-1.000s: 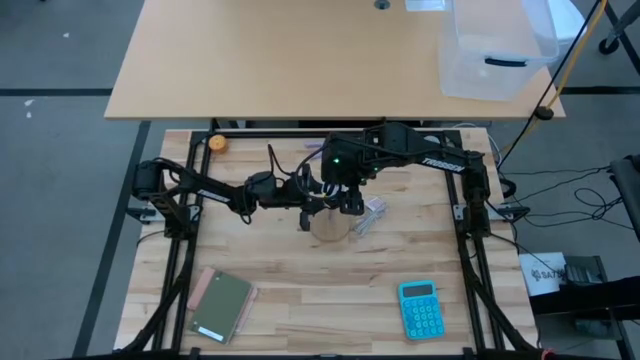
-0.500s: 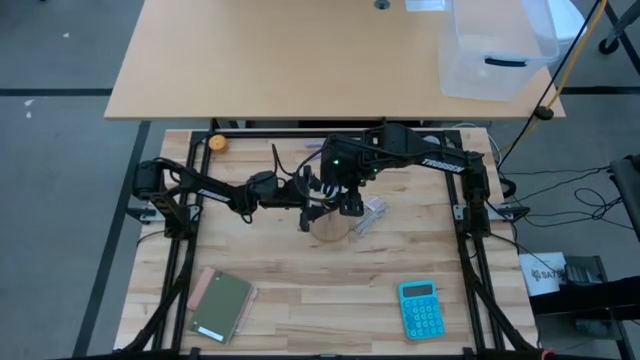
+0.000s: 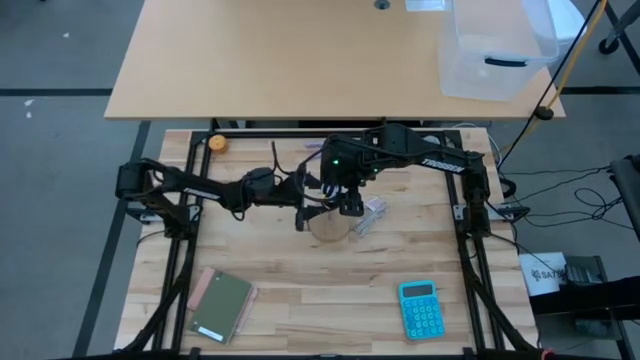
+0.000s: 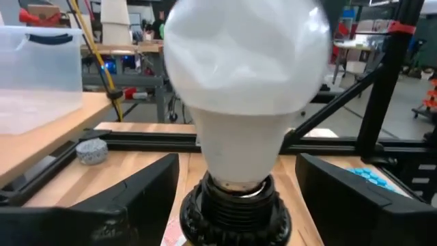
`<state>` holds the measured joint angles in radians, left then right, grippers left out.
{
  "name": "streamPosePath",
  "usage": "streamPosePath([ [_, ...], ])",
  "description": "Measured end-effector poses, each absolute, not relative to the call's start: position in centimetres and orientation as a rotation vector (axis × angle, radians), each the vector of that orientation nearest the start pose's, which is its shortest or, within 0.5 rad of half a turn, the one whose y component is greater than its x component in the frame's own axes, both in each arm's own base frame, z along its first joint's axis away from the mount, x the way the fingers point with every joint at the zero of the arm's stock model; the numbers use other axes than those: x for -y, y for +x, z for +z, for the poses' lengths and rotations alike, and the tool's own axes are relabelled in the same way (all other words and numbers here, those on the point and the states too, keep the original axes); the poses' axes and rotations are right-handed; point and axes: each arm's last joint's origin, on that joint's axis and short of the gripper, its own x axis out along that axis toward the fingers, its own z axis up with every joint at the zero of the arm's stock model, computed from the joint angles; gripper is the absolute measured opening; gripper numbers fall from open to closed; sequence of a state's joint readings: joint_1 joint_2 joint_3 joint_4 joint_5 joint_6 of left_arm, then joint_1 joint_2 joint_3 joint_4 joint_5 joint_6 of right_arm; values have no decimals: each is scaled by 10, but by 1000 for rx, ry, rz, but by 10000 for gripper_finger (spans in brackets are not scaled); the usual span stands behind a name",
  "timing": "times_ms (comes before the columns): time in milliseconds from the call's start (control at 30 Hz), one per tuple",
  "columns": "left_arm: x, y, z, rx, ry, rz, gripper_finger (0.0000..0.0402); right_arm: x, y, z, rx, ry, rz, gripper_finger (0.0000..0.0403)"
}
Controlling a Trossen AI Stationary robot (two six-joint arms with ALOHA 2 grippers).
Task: Screw lightbulb
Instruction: Insert the light bulb on the brown lamp
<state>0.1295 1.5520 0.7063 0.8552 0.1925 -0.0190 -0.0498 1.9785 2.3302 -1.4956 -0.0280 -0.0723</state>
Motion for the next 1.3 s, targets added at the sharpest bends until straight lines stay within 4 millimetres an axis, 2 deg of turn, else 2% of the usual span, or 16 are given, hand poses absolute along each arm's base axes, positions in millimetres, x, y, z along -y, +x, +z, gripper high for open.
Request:
streamPosePath([
  [267,-28,306,231,-22,17,-65,300,18,374,399,-1142,-20,21,258],
  [367,-27,291,229,-34,36,-17,300,18,374,399,-1140,-22,21,258],
  [533,-25,261,245,65,76,35,300,18,374,399,-1134,-30,24,258],
  [667,-24,250,250,89,89,45,300,18,375,399,-1132,-32,24,260],
  [867,-24,249,250,89,92,47,300,18,375,399,-1128,-19,19,266],
  [1067,-24,248,259,194,99,56,300,18,375,399,-1130,-12,16,267],
  [1300,-26,253,264,212,85,76,300,18,375,399,-1127,-13,15,267],
])
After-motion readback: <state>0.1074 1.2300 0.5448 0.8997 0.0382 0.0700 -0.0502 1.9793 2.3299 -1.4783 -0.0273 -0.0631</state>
